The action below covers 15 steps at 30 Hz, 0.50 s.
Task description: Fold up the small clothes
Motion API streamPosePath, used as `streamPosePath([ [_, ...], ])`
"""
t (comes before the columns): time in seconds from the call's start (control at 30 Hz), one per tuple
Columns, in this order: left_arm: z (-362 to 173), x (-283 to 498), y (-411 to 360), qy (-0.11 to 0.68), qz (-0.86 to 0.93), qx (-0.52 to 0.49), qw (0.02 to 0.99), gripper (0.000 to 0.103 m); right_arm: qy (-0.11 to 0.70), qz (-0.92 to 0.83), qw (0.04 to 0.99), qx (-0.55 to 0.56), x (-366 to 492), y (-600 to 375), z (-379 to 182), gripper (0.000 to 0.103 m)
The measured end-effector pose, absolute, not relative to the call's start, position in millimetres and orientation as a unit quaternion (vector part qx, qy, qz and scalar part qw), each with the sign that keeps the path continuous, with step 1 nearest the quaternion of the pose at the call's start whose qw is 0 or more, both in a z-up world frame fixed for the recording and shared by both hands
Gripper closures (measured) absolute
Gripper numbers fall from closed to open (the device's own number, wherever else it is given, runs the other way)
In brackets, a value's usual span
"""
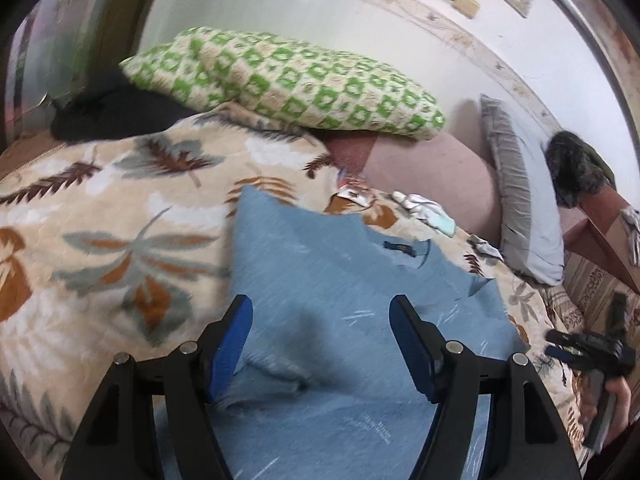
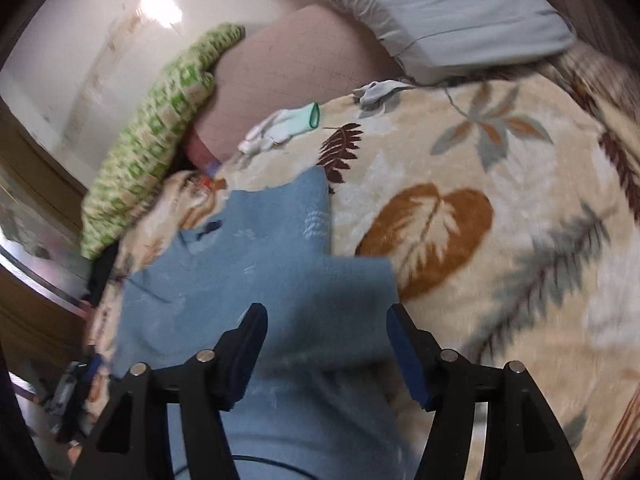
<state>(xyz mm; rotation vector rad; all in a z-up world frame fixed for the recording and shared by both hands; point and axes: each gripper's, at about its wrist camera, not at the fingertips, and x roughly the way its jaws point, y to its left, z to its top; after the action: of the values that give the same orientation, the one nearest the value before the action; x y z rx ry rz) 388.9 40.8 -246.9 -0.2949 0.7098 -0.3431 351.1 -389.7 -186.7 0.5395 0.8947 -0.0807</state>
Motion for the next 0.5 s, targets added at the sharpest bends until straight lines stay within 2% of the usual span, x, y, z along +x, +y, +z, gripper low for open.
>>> streamPosePath([
  [0.07,-252.6,395.4,34.6,0.354,-0.177,-0.141,0.908,0.031,0.44,-0.063,0.86,0.25,368.2,-394.3,-194.8,0.037],
  [0.17,-274.4,407.8,19.0,0.413,-0.166,-0.092,0.89,0.03,0.458,-0.069,0.84,0.282,380.4,-409.3,-220.3,0.037],
  [0.3,-276.4,397.9,5.8,0.418,-0.151,0.0,0.896,0.031,0.458,-0.024,0.813,0.358,381.2,-410.9,-244.1,0.038],
  [0.33,-276.6,394.0,4.7,0.423,-0.147,0.017,0.894,0.031,0.447,-0.017,0.825,0.344,380.7,-405.7,-238.2,0.04],
  [0.4,-276.9,384.7,4.8,0.428,-0.149,0.054,0.89,0.033,0.445,-0.017,0.847,0.29,383.8,-391.9,-222.9,0.08],
  [0.43,-277.2,381.4,4.3,0.427,-0.15,0.068,0.889,0.033,0.46,-0.014,0.844,0.274,389.3,-384.3,-217.1,0.089],
  [0.5,-278.3,375.0,6.4,0.422,-0.144,0.097,0.89,0.041,0.471,-0.005,0.841,0.267,398.9,-373.8,-204.5,0.092],
])
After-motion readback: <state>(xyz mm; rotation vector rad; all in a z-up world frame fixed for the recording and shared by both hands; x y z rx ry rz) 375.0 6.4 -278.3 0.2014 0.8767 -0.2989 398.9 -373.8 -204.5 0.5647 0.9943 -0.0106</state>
